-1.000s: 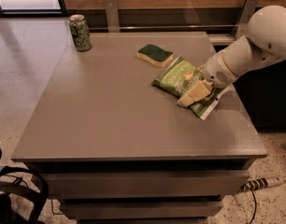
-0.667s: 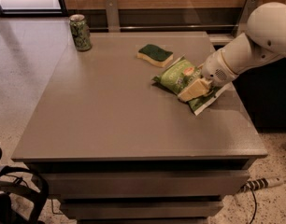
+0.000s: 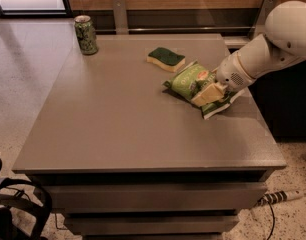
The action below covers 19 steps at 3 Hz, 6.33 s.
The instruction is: Move green jalapeno chip bag near green can
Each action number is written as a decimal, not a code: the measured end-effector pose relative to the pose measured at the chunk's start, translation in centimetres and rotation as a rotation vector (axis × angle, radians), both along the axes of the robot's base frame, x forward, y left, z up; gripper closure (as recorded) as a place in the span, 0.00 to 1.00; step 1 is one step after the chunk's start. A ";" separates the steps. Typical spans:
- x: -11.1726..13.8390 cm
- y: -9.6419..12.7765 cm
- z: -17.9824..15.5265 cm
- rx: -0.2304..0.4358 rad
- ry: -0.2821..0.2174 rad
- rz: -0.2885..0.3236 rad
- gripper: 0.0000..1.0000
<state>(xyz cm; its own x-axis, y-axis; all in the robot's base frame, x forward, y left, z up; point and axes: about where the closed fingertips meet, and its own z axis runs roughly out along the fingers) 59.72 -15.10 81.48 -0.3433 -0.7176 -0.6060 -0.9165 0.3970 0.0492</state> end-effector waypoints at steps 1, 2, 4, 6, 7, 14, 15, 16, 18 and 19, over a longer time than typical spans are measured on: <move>0.0 0.0 0.0 0.000 0.000 0.000 1.00; 0.0 0.0 0.1 0.000 0.000 0.000 1.00; 0.0 0.0 0.1 0.000 0.000 0.000 1.00; 0.2 -0.6 3.2 -0.047 -0.038 -0.031 1.00; 0.8 -1.1 7.2 -0.073 -0.108 -0.059 1.00; 16.5 9.7 12.3 -0.022 -0.380 0.089 1.00; 19.7 11.5 9.2 -0.044 -0.329 0.079 1.00; 22.4 13.4 6.7 -0.070 -0.302 0.065 1.00; 23.9 17.1 7.2 -0.025 -0.344 0.109 1.00; 24.0 18.7 7.2 0.016 -0.347 0.130 1.00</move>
Offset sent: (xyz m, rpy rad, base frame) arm 0.0893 0.0013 0.1504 0.0336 -0.2468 0.0707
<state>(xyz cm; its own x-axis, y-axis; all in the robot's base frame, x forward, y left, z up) 83.75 3.64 88.64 -0.0220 -0.7310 -0.6820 -0.9223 0.2781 -0.2684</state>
